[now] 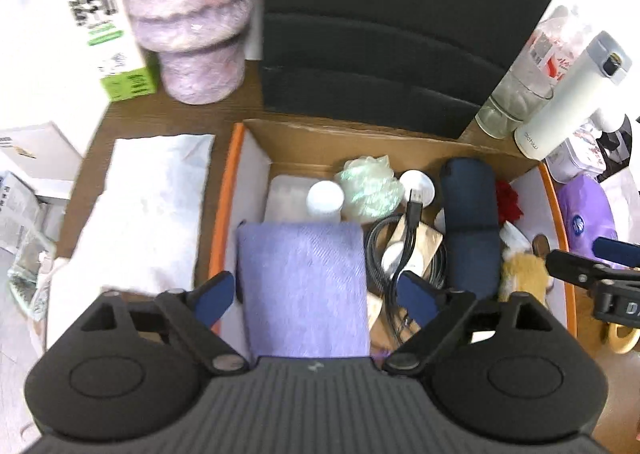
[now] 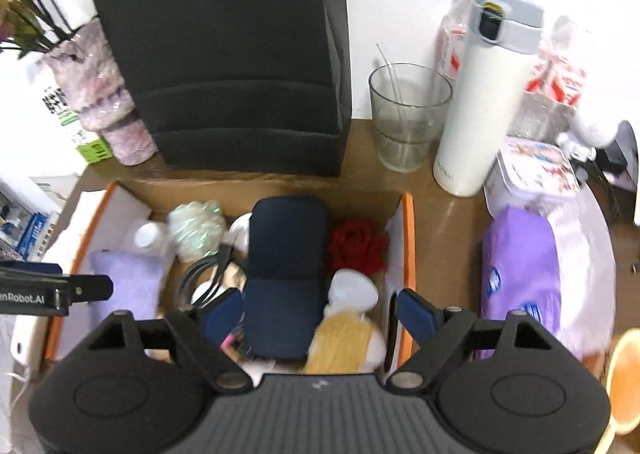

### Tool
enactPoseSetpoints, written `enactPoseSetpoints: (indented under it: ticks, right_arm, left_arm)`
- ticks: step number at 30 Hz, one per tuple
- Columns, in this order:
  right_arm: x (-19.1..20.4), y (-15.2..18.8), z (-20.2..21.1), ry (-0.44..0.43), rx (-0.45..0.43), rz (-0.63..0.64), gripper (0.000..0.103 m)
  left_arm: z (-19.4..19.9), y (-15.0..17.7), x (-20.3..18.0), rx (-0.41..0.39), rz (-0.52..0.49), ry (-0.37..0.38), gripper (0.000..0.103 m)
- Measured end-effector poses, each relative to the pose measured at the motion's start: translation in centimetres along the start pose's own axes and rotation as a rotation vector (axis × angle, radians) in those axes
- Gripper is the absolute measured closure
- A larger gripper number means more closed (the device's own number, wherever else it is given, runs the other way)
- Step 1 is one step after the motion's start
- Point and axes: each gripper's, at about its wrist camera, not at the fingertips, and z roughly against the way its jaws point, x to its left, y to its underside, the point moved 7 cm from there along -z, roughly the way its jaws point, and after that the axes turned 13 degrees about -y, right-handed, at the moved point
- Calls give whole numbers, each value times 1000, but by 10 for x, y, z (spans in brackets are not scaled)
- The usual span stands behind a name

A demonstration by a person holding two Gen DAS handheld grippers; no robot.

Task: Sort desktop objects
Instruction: 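Lower both tools into the box and open them to release, then withdraw both open tools from the box back over the desk, then grasp the small white square piece with left tool while right tool grasps the orange item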

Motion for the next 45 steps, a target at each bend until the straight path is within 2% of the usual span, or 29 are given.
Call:
enactPoseSetpoints:
  ticks: [1, 6, 9, 11, 14, 19, 22, 23, 24, 27, 31, 34, 40, 45]
  right_arm:
    - [4, 7, 11, -5, -17, 8, 18]
    - [16, 48, 44, -12, -80, 76, 13]
    - [21, 82, 63, 4, -166, 109, 13]
    - [26, 113, 79, 2, -278, 161, 11]
    - [30, 165, 97, 2, -420, 208, 5]
    - [44, 252, 109, 44, -527, 293, 4]
    - [51, 294, 117, 5, -607, 299, 3]
    - [52, 305, 118, 1, -624, 295, 0]
    - [53, 315, 117, 12, -629, 292, 0]
    - [52, 342, 110, 44, -574, 280, 0]
    - [53, 375, 100, 20, -523, 275, 0]
    - [56, 389, 94, 5, -511, 280, 0]
    - [64, 390, 88, 8, -494, 309, 0]
    - [48, 376, 90, -3, -492, 237, 0]
  left_arm:
    - [8, 6, 4, -25, 15, -1, 5]
    - [44, 58, 15, -165, 26, -26, 3]
    - [69, 100, 18, -299, 15, -27, 0]
    - [86, 135, 22, -419, 38, -19, 0]
    - [101, 192, 27, -536, 100, -8, 0]
    - [107, 270, 25, -617, 151, 6, 0]
    - [114, 307, 27, -750, 191, 3, 0]
    - [114, 317, 25, -782, 171, 18, 0]
    - [111, 327, 22, -779, 129, 35, 0]
    - [91, 347, 15, -661, 79, 53, 0]
    - [82, 367, 21, -691, 162, 44, 0]
    - [74, 369, 19, -679, 154, 24, 0]
    - [66, 373, 9, -640, 97, 4, 0]
    - [61, 361, -9, -618, 45, 63, 0]
